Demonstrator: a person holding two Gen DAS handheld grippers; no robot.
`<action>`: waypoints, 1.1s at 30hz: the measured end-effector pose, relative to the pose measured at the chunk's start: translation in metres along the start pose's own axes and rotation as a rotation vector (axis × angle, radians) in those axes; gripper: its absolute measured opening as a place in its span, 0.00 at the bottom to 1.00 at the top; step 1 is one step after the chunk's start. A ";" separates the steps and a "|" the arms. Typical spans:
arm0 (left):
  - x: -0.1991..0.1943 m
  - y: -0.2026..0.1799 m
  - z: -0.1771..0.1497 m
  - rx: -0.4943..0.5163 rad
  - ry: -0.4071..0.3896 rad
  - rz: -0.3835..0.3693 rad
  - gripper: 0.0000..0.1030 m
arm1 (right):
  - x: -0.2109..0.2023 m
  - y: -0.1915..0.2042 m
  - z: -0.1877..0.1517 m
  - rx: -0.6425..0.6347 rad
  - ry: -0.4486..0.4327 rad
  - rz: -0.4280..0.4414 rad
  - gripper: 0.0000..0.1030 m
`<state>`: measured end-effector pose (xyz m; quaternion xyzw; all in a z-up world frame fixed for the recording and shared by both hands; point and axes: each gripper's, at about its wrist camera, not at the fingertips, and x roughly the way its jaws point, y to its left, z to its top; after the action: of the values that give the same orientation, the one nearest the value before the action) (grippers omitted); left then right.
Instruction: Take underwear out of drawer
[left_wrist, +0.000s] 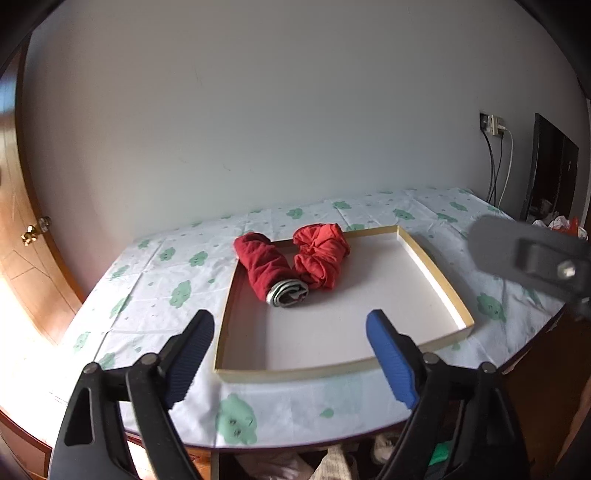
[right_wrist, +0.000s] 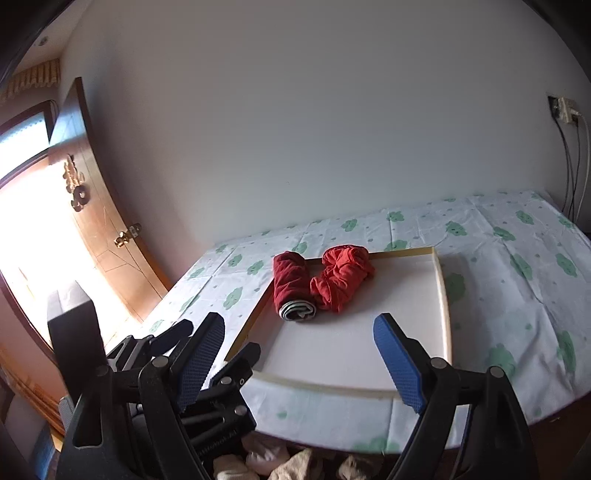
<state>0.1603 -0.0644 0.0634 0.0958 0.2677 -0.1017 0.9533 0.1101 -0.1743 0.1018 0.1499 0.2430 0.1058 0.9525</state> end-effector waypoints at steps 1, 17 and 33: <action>-0.004 -0.001 -0.004 0.003 -0.005 0.002 0.84 | -0.007 0.001 -0.004 -0.007 -0.009 0.000 0.82; -0.026 -0.004 -0.090 -0.071 0.049 0.061 0.84 | -0.054 -0.009 -0.081 -0.050 -0.070 -0.199 0.82; -0.030 0.016 -0.127 -0.128 0.096 0.048 0.84 | -0.036 0.018 -0.118 -0.169 0.013 -0.295 0.82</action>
<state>0.0772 -0.0144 -0.0248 0.0456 0.3168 -0.0569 0.9457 0.0182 -0.1401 0.0247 0.0315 0.2588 -0.0141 0.9653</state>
